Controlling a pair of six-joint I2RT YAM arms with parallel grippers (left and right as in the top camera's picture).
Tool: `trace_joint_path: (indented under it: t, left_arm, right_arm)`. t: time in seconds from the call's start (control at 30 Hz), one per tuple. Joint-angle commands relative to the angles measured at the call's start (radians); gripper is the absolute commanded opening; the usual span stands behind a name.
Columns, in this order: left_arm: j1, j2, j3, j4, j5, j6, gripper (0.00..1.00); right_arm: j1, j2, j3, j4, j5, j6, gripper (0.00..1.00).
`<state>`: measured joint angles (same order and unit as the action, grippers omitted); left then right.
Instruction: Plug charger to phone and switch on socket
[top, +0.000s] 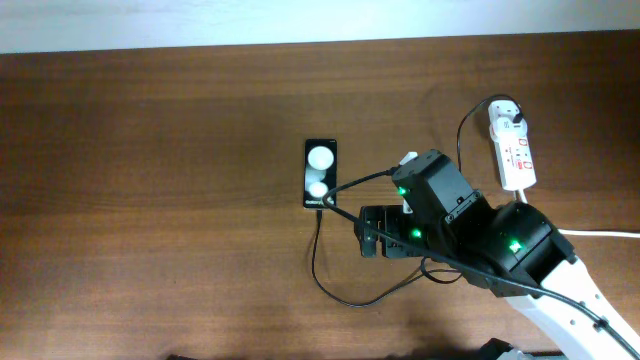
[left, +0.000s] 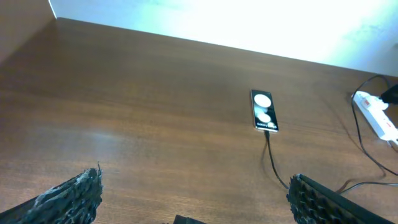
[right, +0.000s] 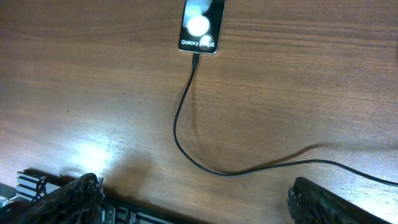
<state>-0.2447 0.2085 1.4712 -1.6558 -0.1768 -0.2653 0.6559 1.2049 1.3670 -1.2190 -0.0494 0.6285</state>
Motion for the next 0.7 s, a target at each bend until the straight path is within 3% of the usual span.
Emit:
trace_joint_path:
  t: [0.0, 0.27, 0.5, 0.67]
  left_arm:
    - [-0.001, -0.050, -0.005, 0.003, -0.015, -0.002, 0.99]
    - [-0.001, -0.203, -0.010, -0.001, -0.016, -0.002, 0.99]
    - [0.034, -0.201, 0.002, 0.005, -0.024, -0.007, 0.99]
    - [0.034, -0.201, -0.064, 0.253, -0.087, -0.059, 0.99]
  right_arm:
    - [-0.002, -0.014, 0.013, 0.003, 0.006, 0.000, 0.99]
    - [-0.002, -0.014, 0.013, 0.003, 0.006, 0.000, 0.99]
    - [-0.002, -0.014, 0.013, 0.003, 0.006, 0.000, 0.99]
    - [-0.002, -0.013, 0.013, 0.046, 0.089, 0.000, 0.99]
